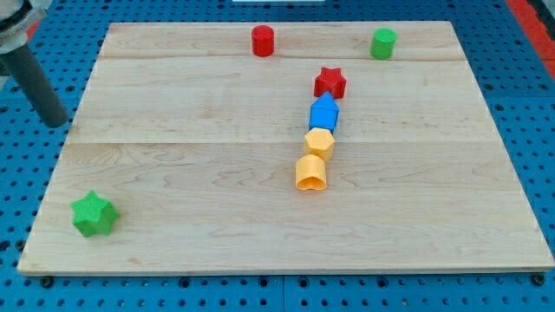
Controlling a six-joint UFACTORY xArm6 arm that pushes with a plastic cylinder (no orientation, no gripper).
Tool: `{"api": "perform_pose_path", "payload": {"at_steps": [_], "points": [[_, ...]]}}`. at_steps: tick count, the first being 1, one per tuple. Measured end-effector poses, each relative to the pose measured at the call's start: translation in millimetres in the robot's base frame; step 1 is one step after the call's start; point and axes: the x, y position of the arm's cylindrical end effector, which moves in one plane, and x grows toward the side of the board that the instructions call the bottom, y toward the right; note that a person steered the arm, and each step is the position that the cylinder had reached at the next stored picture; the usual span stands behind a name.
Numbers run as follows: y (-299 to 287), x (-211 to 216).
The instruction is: Push the green star below the yellow heart
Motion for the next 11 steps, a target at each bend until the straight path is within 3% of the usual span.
{"api": "perform_pose_path", "payload": {"at_steps": [2,3,4,6,7,9,10,11], "points": [[37.9,124.0],[50.1,150.4],[99.5,151.0],[151.8,94.1],[208.8,124.7],[221.1,138.6],[208.6,174.6],[262.2,142.2]]}}
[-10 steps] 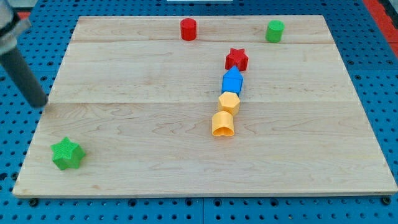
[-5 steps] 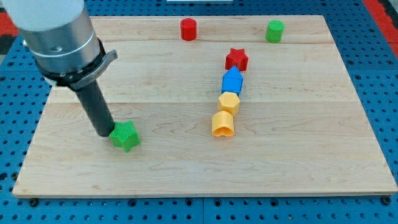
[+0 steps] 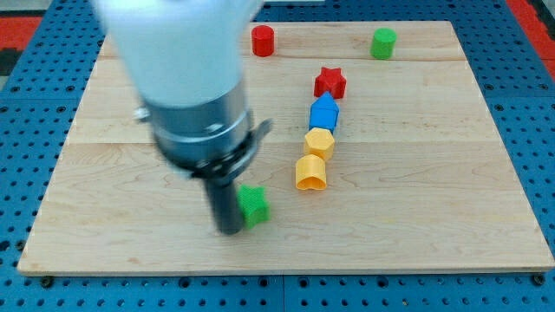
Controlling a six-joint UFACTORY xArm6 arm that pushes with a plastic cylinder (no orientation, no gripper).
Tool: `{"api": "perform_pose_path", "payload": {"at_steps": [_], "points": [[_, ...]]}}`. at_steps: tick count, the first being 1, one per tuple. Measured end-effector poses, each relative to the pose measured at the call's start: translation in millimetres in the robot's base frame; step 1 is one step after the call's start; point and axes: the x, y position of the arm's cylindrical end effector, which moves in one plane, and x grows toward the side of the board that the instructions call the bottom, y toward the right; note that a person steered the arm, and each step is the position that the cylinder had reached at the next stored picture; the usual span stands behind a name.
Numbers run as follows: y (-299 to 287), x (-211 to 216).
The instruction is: Push the green star below the yellow heart
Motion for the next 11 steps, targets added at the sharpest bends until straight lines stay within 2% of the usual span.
{"api": "perform_pose_path", "payload": {"at_steps": [1,2,3,4,5,6,7,9,10,11], "points": [[33.5,-0.8],[-2.9,4.5],[-39.1,-39.7],[-38.1,-85.7],[0.4,-84.9],[55.1,-63.3],[53.0,-40.9],[-7.2,-27.5],[9.9,6.0],[40.3,9.6]]}}
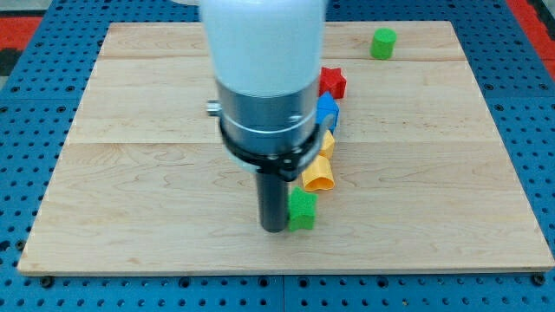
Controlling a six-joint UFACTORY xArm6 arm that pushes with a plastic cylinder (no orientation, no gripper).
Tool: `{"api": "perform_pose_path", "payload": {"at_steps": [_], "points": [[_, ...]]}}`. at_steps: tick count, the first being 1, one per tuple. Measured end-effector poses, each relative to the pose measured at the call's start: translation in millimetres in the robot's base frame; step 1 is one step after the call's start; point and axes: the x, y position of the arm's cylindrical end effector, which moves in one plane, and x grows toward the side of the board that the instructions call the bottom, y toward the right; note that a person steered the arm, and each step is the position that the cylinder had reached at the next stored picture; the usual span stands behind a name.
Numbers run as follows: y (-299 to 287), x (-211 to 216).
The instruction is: Push the green star below the yellow heart
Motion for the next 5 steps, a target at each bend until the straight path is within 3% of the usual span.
{"api": "perform_pose_path", "payload": {"at_steps": [2,3,5], "points": [[-30.7,-2.3],[8.8,-3.4],[19.9,-16.1]]}}
